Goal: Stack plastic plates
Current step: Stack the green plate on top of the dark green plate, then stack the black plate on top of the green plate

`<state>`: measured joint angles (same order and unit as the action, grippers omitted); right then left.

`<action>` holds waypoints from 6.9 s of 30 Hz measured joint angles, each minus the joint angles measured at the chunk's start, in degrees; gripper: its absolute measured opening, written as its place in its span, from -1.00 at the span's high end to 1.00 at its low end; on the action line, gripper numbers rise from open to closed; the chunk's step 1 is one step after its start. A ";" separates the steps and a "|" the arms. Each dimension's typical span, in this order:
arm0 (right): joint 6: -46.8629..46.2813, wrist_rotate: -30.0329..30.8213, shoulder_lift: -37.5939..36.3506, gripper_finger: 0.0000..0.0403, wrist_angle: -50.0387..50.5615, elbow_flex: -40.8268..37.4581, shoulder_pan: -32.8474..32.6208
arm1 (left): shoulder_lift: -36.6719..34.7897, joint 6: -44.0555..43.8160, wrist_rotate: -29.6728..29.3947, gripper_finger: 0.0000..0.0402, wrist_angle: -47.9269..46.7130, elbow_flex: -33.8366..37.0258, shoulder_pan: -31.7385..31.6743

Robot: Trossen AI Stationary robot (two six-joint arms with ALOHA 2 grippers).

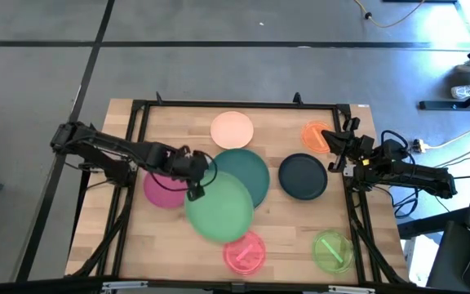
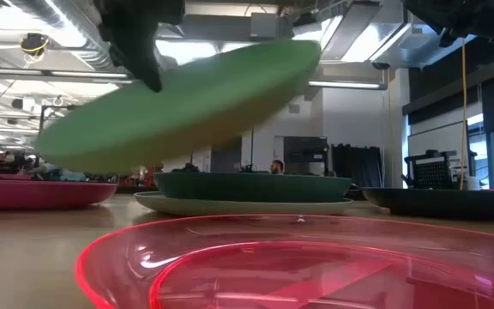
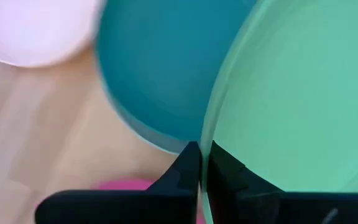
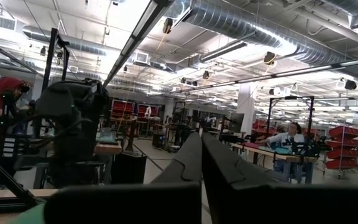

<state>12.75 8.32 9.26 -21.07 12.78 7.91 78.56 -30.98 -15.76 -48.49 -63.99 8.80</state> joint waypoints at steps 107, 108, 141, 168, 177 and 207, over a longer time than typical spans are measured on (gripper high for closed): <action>-21.53 -1.30 42.69 0.68 44.26 18.45 -12.03 | 6.99 25.09 -8.39 0.53 103.25 36.02 6.75; -21.54 -1.33 43.39 0.60 44.64 18.45 -12.03 | 6.98 25.13 -8.40 0.53 103.21 36.02 6.62; -32.08 -4.94 50.90 0.00 51.47 15.88 -12.07 | 6.99 23.65 -6.17 0.53 99.64 36.02 2.58; -34.60 -3.41 63.00 0.00 37.86 13.25 -18.81 | 6.99 23.62 -7.16 0.53 99.51 36.04 2.35; -33.45 -3.17 63.71 0.11 37.61 13.27 -18.76 | 6.99 23.62 -7.14 0.53 99.51 36.03 2.35; -18.00 8.81 63.63 0.99 54.37 27.76 -18.83 | 6.99 23.62 -7.14 0.53 99.50 36.03 2.35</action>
<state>-5.25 17.12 72.88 33.30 40.54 -10.92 85.56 -7.35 -22.90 51.02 -27.96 11.16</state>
